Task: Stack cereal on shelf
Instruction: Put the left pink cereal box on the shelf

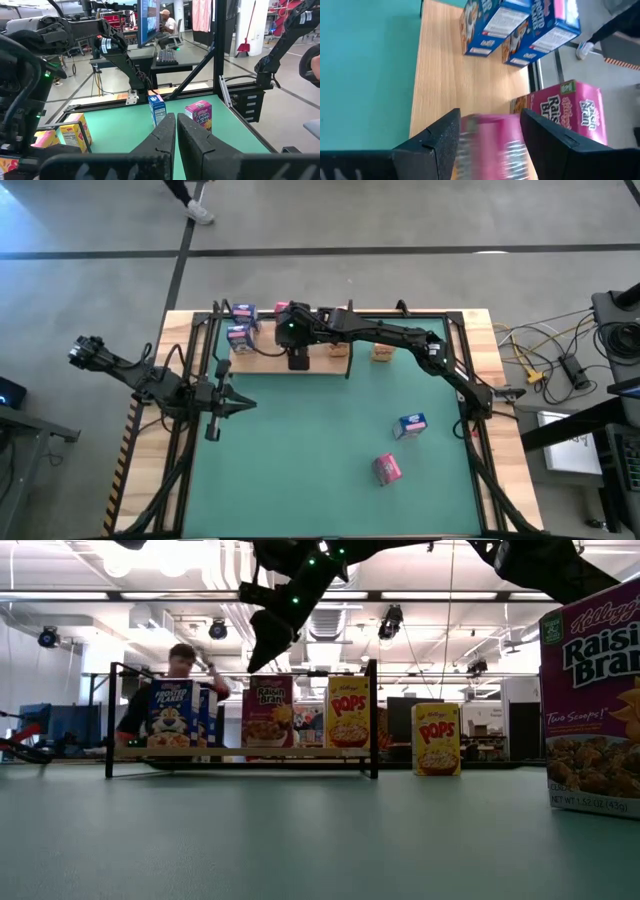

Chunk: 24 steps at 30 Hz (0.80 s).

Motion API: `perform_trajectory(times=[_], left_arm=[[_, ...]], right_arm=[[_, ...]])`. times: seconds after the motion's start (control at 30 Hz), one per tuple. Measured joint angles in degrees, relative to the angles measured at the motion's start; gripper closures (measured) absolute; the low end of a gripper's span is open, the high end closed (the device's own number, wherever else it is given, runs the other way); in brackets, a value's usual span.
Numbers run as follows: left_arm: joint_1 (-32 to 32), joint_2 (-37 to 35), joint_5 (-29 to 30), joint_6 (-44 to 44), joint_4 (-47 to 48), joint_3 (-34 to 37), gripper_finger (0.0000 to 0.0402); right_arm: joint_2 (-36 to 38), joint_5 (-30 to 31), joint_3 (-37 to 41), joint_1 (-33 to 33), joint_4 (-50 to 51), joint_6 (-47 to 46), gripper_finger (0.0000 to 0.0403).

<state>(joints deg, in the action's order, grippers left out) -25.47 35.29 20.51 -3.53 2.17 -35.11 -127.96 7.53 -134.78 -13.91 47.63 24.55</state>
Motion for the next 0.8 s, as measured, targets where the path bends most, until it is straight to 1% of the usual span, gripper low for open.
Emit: perform_trajectory(times=[0.3,0.5,0.6,0.8], left_arm=[[0.0,0.0,0.0,0.0,0.1,0.0,0.0401],[0.0,0.5,0.0,0.2,0.6,0.0,0.0401],[0.0,1.6,0.0,0.7,0.5,0.0,0.0401],[0.0,4.2,0.1,0.9,-0.4,0.0,0.0401]], right_arm=[[0.1,0.0,0.0,0.0,-0.4,-1.6,0.0206],[2.8,-0.2,0.0,0.4,4.6,-2.8,0.0206],[4.8,-2.4,0.0,1.0,7.5,-4.8,0.0209],[8.3,-7.0,3.0,3.1,7.2,-4.8,0.0229]])
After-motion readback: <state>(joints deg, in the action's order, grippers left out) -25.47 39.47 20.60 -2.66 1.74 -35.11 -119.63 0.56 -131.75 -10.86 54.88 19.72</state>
